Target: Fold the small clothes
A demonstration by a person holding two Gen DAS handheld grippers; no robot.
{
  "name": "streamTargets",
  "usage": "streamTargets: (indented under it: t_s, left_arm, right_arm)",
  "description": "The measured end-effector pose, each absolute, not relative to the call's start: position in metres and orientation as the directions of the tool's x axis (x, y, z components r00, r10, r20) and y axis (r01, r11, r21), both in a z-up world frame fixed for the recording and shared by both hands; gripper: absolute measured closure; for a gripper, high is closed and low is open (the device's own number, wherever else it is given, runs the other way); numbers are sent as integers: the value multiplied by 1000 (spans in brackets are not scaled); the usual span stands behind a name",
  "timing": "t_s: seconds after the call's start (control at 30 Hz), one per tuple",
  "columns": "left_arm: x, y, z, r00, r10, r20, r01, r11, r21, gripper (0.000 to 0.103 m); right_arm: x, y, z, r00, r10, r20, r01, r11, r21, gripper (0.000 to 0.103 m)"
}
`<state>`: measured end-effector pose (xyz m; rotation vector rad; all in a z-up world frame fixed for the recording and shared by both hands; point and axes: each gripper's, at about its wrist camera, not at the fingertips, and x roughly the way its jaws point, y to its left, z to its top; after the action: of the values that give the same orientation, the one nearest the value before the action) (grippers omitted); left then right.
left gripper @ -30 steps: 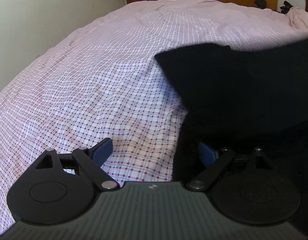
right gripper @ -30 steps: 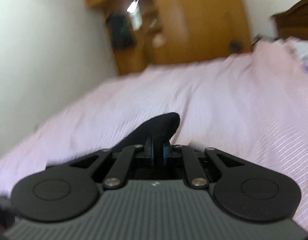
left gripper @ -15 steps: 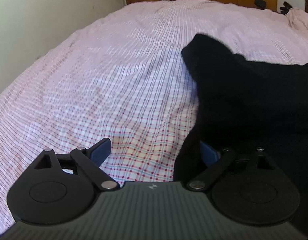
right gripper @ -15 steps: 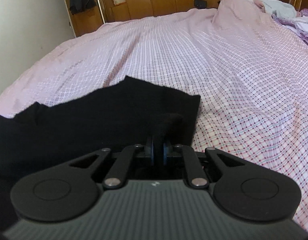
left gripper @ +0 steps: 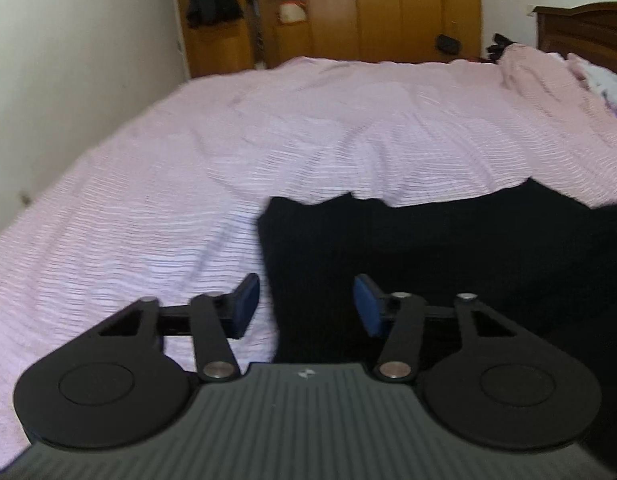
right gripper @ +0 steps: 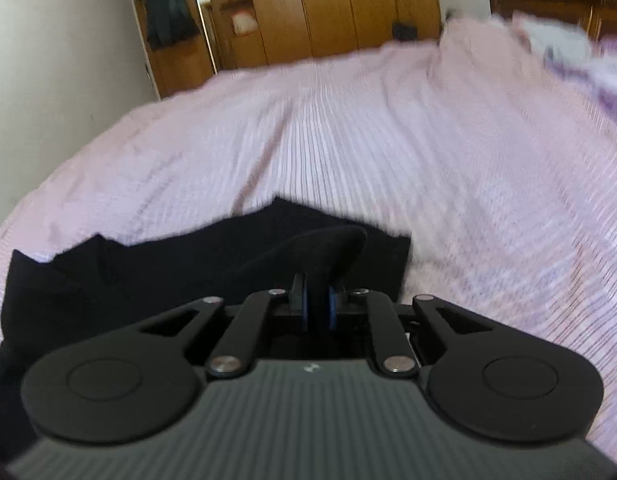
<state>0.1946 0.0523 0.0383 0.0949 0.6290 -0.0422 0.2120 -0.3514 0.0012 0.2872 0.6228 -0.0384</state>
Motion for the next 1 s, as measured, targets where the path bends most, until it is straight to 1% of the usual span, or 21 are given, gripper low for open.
streamTargets:
  t_s: [0.03,0.1,0.13,0.17,0.2,0.23,0.27,0.33,0.4,0.5,0.53,0.57,0.67,0.73,0.8,0.87,0.93,1.0]
  left_arm:
    - [201,51,36,801,-26,-598,79,995,63,51]
    - [215,48,28,787,-44,-615,94,994,50,52]
    - [220,48,23,785,-39,-618,94,994,56,52]
    - [227,48,19,783,-29,-622,92,993,69,52]
    - [233,48,13,779,-14,-627,85,993,84,52]
    - [238,50,9,773,0,-635,75,993,91,52]
    - [245,52,5,766,8,-643,69,993,95,52]
    - [252,56,0,756,26,-654,53,994,100,52]
    - [255,61,-4,744,35,-667,39,995,97,52]
    - [259,68,-7,735,30,-677,26,997,71,52]
    - [261,70,-8,733,29,-679,22,998,66,52]
    - [261,71,-8,732,31,-680,18,998,65,52]
    - [264,74,-11,726,32,-687,8,998,55,50]
    - [267,75,-15,720,30,-694,7,999,50,50]
    - [264,75,-13,723,31,-690,6,999,51,50]
    - [257,73,-6,739,23,-673,16,999,52,50]
    - [248,73,3,758,8,-653,28,999,45,50]
    - [245,74,7,760,-1,-650,36,999,40,50]
  right_arm:
    - [213,-355,-4,794,62,-605,138,950,279,88]
    - [208,-363,-10,786,76,-613,161,933,322,84]
    - [202,-366,-10,788,93,-608,159,924,348,79]
    - [197,-369,-10,789,116,-604,153,914,376,72]
    - [191,-373,-11,791,145,-595,143,901,410,67]
    - [186,-377,-11,794,181,-581,127,884,449,60]
    - [182,-378,-12,795,204,-571,112,875,470,58]
    - [178,-376,-14,788,226,-573,84,882,464,58]
    - [178,-370,-18,772,218,-598,75,902,425,58]
    - [176,-367,-24,767,224,-601,71,902,426,58]
    - [178,-365,-24,765,218,-605,70,907,415,67]
    - [181,-362,-23,761,207,-615,67,917,392,92]
    - [189,-364,-14,771,151,-619,90,936,340,92]
    - [198,-370,-13,755,94,-649,141,943,300,91]
    - [202,-375,-14,735,112,-669,151,934,322,91]
    - [197,-371,-3,751,108,-651,127,944,304,90]
    - [187,-364,12,795,85,-600,104,956,273,90]
    - [183,-358,20,817,108,-566,61,960,272,90]
